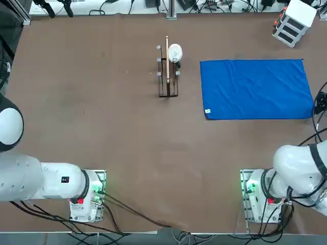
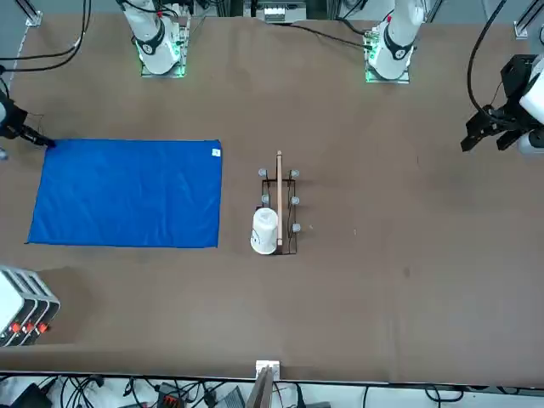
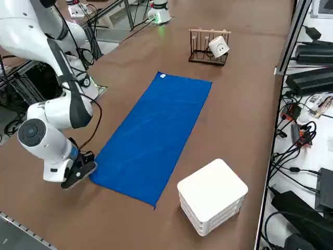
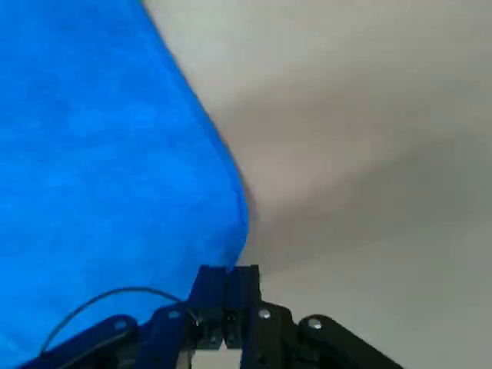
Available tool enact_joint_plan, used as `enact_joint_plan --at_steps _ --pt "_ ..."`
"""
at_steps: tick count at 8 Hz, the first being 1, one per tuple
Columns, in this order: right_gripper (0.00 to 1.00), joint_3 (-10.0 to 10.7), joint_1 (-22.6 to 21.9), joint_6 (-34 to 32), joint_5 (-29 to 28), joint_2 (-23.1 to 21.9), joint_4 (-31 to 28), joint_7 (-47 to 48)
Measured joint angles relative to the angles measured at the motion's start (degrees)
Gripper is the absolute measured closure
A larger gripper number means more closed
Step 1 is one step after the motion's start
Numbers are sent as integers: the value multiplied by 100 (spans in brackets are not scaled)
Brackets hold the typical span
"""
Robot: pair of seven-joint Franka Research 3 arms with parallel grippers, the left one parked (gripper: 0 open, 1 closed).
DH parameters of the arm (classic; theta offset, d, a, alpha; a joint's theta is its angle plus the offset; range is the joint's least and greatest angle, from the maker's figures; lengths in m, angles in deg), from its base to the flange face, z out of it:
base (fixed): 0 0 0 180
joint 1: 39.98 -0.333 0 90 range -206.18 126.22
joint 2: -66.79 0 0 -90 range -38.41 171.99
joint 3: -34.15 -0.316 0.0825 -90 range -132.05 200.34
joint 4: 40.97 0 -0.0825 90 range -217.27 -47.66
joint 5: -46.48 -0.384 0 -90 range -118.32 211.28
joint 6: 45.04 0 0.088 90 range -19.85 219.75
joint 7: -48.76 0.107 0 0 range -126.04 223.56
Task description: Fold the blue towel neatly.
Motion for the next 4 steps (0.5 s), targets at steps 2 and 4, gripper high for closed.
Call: enact_joint_plan --at_steps 2,4 --pt "98 -27 -178 -607 -1 -210 314 -29" --pt "98 -40 -547 -983 -18 -528 388 -26"
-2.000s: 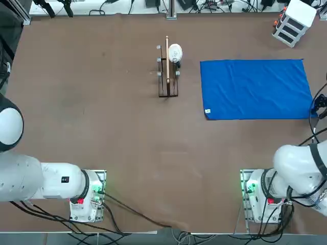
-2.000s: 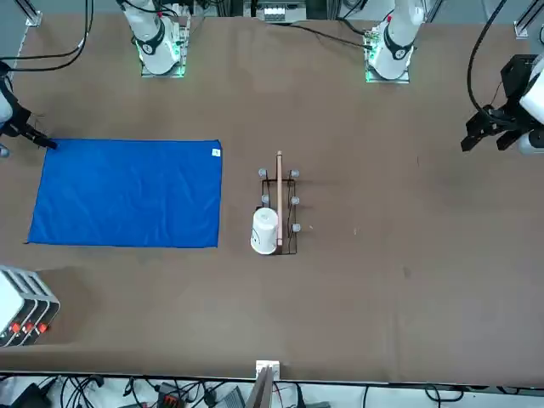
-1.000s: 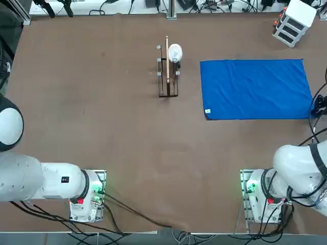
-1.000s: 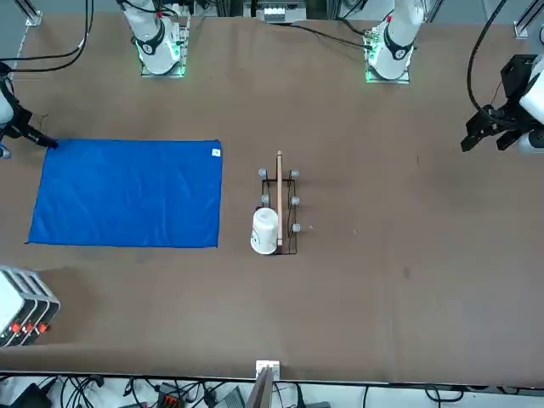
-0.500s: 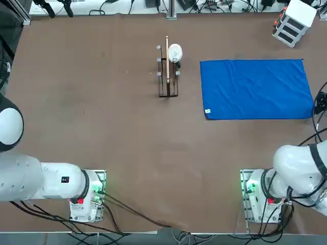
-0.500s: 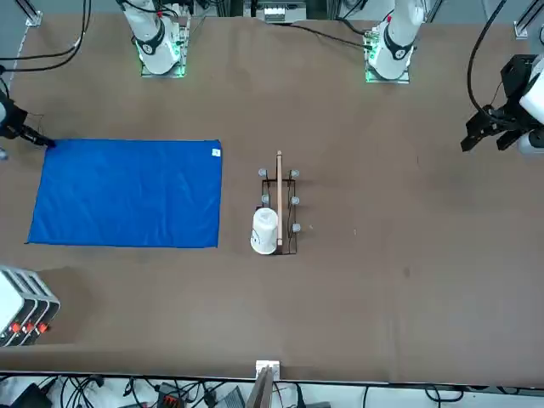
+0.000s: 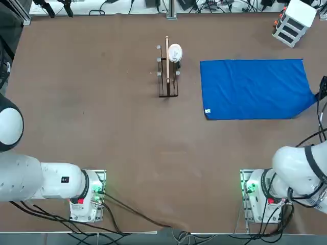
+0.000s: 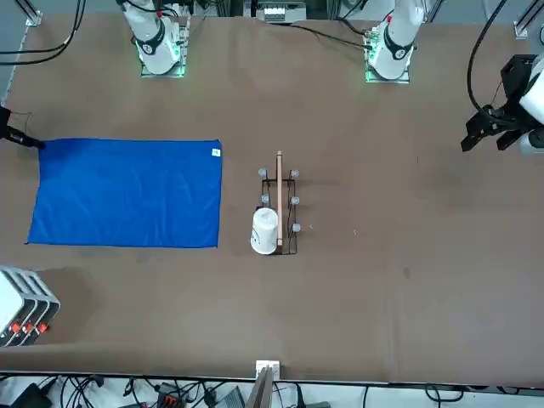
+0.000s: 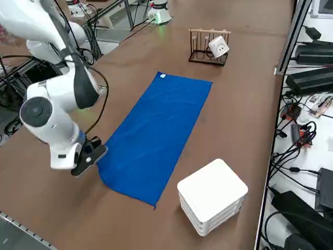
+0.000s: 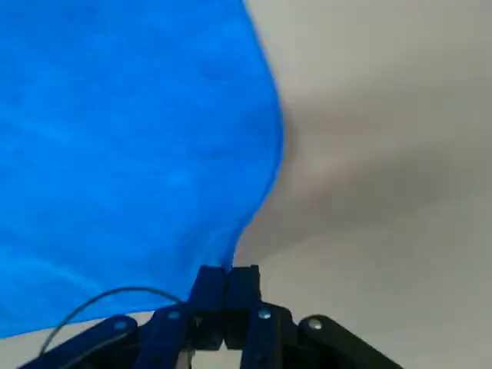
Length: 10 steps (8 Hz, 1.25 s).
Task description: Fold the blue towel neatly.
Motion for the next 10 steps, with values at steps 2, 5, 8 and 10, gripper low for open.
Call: enact_joint_plan --at_steps 2,5,8,10 --pt "98 -14 -616 -443 -27 -334 10 286" --pt "98 -37 -1747 -1055 -50 -725 12 808" --pt "98 -58 -3037 -1774 -87 -1162 0 1571" --pt "98 -66 -3840 -1898 -93 -1344 -93 1751"
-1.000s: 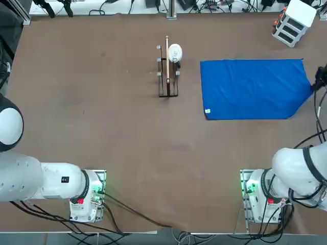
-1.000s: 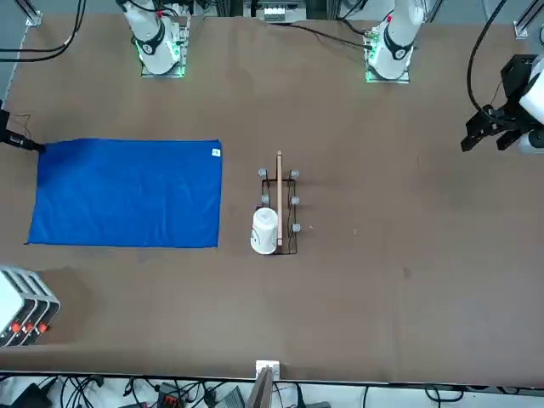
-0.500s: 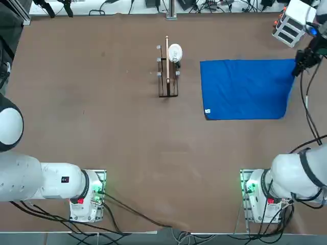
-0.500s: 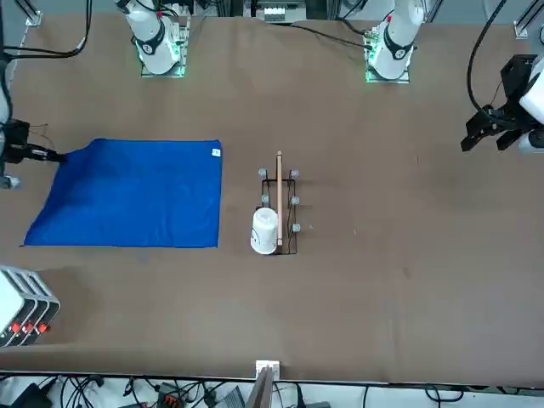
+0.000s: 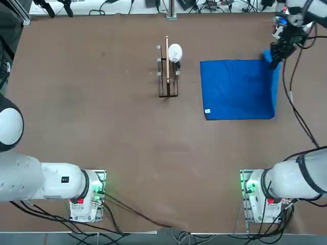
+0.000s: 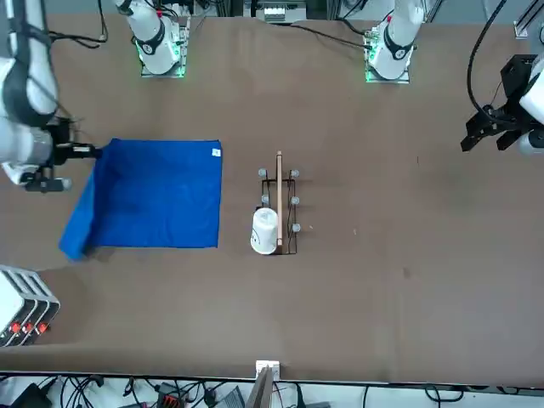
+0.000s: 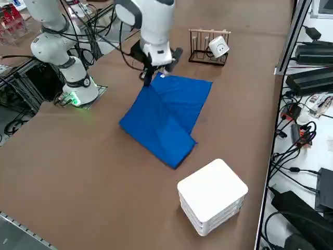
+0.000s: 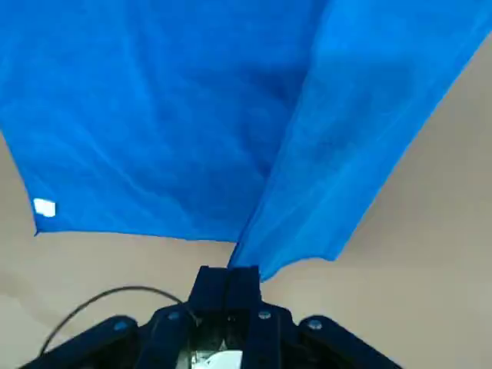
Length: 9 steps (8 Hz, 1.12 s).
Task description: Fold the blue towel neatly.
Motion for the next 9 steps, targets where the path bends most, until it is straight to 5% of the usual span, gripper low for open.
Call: enact_joint_plan --at_steps 6,9 --pt "98 -5 -2428 577 -38 106 -314 1293" --pt "98 1 -3272 919 -38 292 -579 1936"
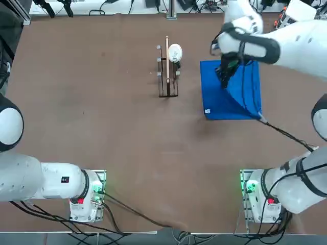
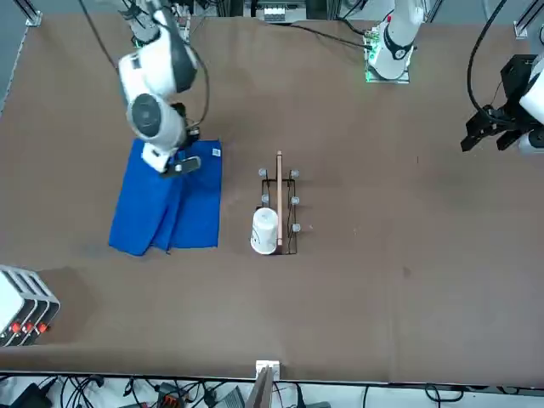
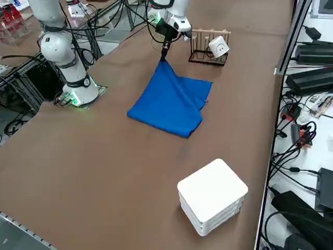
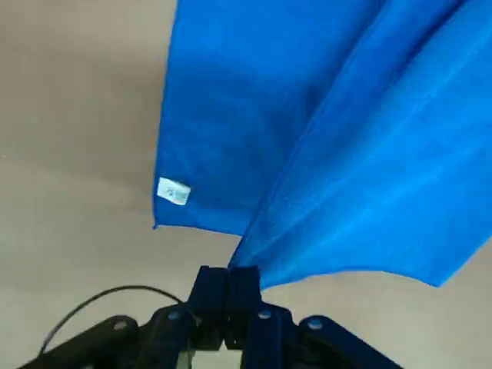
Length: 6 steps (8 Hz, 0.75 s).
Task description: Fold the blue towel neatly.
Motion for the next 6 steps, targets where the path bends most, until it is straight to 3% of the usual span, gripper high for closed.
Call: enact_joint_plan --at_steps 6 --pt "98 9 -960 544 0 489 -30 1257"
